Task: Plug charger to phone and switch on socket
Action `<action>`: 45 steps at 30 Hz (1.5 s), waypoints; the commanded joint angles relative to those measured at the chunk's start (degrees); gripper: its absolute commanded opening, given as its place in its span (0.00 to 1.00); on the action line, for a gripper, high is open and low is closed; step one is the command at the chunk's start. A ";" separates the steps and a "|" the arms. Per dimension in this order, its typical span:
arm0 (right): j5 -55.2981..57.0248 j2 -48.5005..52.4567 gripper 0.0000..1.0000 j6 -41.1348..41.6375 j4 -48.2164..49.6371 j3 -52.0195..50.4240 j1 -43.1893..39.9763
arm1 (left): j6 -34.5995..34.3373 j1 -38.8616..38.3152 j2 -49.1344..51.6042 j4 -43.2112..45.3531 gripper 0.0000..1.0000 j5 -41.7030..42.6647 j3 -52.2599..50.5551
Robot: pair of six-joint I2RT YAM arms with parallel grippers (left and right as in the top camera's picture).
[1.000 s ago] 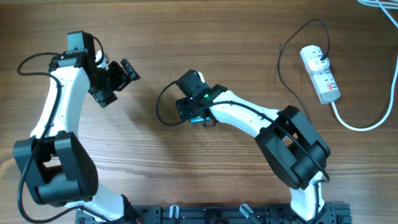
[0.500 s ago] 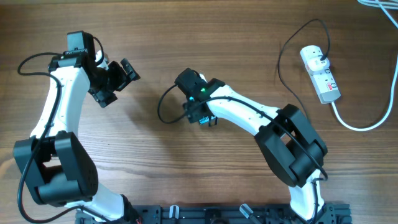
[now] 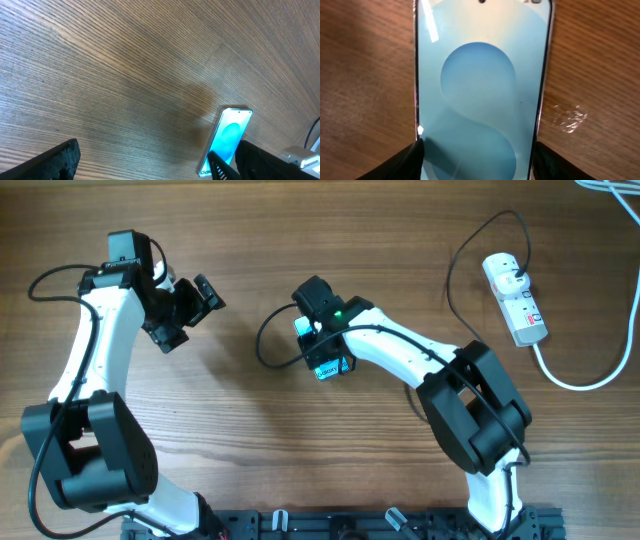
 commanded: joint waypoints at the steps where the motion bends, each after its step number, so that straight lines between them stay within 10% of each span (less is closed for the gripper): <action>1: -0.94 1.29 0.70 -0.07 -0.44 0.83 2.67 | 1.36 0.17 -0.11 0.07 1.00 0.83 0.07; 45: -2.43 3.69 0.99 -14.86 -8.26 5.53 1.92 | 1.33 0.17 -0.11 0.00 1.00 0.85 0.07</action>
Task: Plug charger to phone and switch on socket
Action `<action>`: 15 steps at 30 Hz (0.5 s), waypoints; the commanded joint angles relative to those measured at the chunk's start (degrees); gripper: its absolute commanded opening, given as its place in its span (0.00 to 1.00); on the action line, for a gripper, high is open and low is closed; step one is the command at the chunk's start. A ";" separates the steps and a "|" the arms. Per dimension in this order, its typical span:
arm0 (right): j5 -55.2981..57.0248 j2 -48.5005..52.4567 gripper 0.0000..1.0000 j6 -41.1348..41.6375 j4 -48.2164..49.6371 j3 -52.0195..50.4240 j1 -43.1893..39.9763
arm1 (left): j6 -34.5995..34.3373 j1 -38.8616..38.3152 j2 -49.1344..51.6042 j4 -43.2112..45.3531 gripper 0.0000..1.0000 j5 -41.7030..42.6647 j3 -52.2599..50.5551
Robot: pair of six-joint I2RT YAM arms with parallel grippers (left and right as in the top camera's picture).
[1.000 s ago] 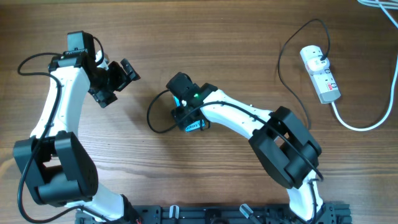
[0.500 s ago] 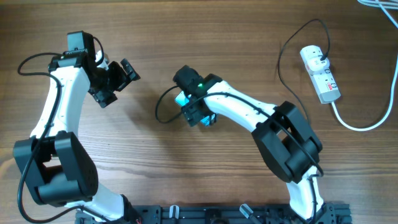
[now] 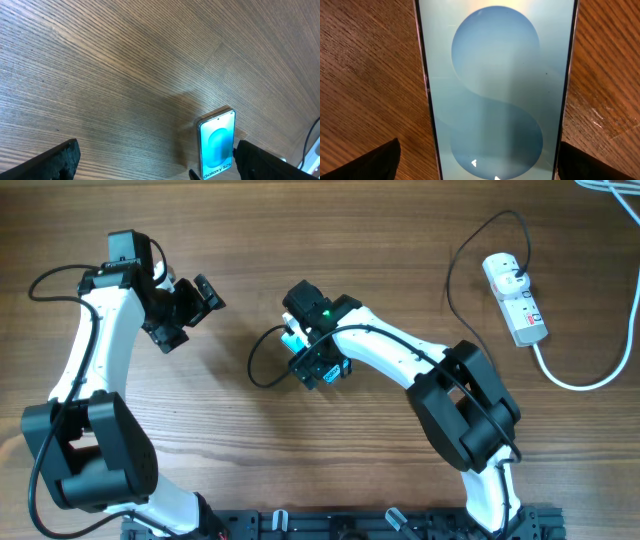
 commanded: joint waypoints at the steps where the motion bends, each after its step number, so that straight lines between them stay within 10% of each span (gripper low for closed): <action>1: 0.33 1.51 0.99 1.40 0.31 1.36 0.90 | 1.31 0.17 -0.11 0.04 1.00 0.85 0.04; 15: 7.54 1.51 1.00 24.37 10.27 1.33 5.97 | 1.31 0.17 -0.11 -0.02 1.00 0.87 0.07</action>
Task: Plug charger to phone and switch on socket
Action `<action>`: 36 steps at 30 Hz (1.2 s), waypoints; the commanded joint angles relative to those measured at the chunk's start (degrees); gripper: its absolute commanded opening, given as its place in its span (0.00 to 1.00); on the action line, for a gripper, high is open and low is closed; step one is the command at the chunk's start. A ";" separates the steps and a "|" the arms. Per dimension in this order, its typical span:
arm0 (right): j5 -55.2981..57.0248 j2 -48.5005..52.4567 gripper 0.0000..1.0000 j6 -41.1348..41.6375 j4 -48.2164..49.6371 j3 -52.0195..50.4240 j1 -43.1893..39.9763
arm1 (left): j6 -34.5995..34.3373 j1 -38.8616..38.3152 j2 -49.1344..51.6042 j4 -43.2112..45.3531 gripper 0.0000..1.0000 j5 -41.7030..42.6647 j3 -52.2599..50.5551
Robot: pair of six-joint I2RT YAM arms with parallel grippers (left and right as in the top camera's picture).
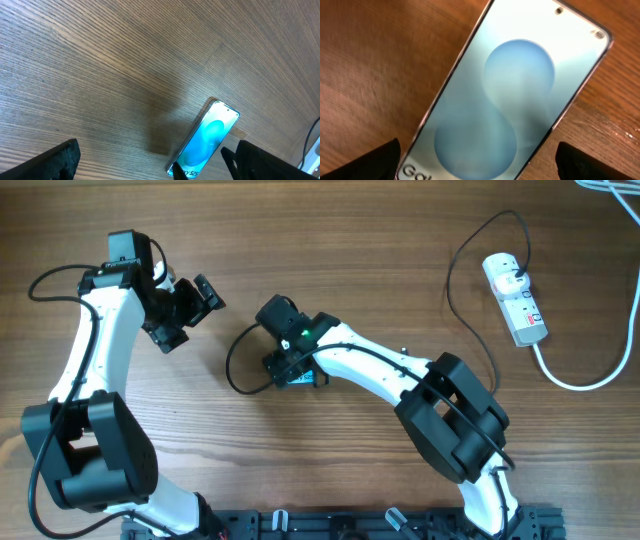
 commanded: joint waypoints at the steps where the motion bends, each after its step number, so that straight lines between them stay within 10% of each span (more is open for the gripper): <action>1: 1.86 1.51 1.00 8.41 2.25 1.25 -0.15 | 1.31 0.17 -0.11 -0.13 1.00 0.87 0.04; 12: -29.22 0.26 1.00 8.24 -0.63 1.25 -17.27 | 4.13 -3.76 -0.09 -0.72 1.00 0.83 0.04; 27: -25.99 -2.21 1.00 -0.90 -13.92 1.14 -36.28 | 0.81 -34.38 14.01 10.10 1.00 -16.96 0.04; 36: -25.99 -2.21 1.00 -1.16 -14.80 1.14 -36.26 | -2.62 -35.47 16.15 8.44 0.99 -21.70 0.04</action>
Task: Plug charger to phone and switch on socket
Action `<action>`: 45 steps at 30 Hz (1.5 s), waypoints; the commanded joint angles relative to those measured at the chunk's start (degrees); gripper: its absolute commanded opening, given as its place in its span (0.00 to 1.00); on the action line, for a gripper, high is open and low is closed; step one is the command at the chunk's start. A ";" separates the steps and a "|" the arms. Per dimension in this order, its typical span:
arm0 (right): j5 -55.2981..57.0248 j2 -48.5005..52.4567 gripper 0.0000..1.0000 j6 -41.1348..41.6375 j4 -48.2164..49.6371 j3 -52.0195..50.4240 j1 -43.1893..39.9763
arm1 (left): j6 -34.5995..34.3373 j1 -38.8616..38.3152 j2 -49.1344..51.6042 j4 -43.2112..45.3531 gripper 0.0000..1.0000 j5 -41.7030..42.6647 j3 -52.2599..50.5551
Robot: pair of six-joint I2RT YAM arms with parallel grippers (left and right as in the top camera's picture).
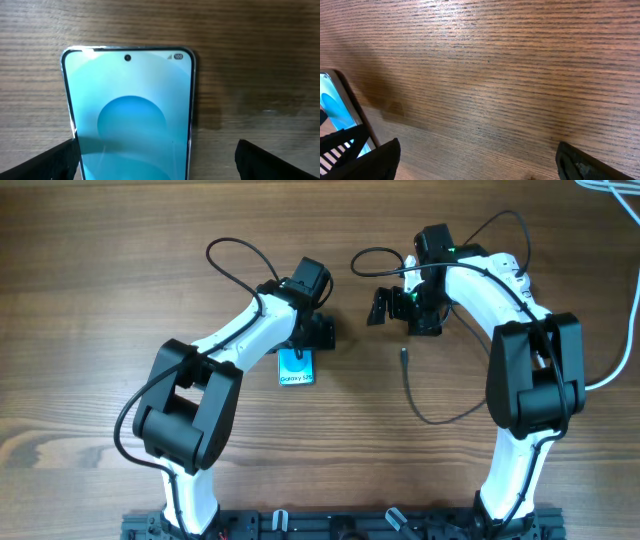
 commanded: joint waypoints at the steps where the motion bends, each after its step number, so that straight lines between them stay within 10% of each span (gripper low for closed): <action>1: 0.72 -1.90 1.00 -1.14 -0.07 0.37 0.09 | -1.36 0.22 2.01 -3.34 0.98 -1.20 -0.07; 25: -0.39 -1.90 1.00 -1.07 -1.14 0.37 0.20 | -7.17 3.17 1.97 -6.27 0.99 -3.10 -1.97; 45: -3.63 -1.90 1.00 -0.94 -4.04 0.37 3.96 | 2.21 4.13 1.97 -6.75 0.91 1.60 -2.78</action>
